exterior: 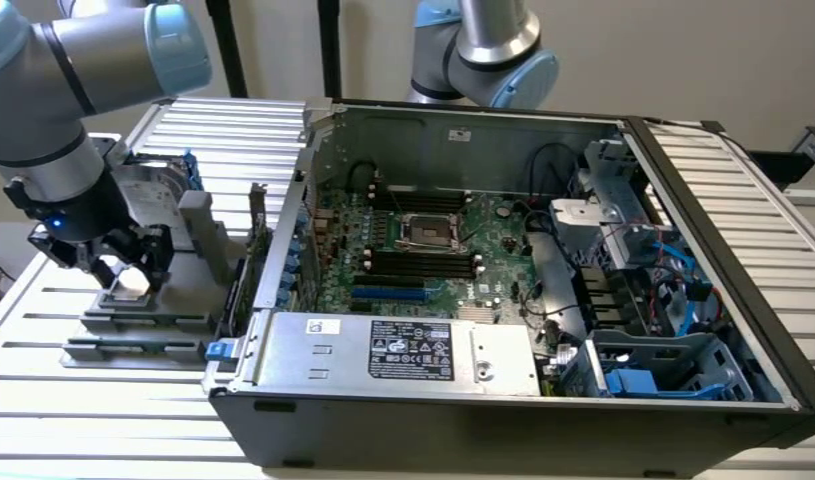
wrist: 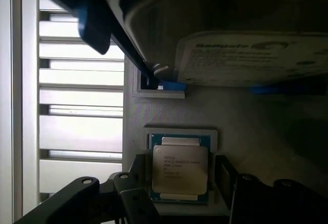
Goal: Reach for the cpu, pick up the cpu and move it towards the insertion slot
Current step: 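Pick up the cpu and move it towards the insertion slot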
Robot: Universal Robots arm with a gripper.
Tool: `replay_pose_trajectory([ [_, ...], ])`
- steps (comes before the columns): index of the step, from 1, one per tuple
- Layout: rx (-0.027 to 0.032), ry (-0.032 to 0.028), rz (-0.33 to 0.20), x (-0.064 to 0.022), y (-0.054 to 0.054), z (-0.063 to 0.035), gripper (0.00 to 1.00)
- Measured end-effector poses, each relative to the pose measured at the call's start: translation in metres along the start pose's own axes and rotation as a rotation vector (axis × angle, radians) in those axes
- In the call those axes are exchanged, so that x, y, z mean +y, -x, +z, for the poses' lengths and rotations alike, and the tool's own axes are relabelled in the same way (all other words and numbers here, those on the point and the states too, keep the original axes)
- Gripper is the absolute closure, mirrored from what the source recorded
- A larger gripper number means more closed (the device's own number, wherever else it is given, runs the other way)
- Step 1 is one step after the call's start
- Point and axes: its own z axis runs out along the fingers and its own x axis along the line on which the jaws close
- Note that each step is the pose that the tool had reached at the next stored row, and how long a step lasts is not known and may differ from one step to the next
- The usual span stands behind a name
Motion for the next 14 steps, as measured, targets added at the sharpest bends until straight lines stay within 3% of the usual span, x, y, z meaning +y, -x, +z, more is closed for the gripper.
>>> replay_pose_trajectory([
  [13, 0.0004, -0.0001, 0.000, -0.0001, 0.0000, 0.0001, 0.35],
  [14, 0.0004, 0.0000, 0.000, -0.0001, 0.0000, 0.0001, 0.27],
])
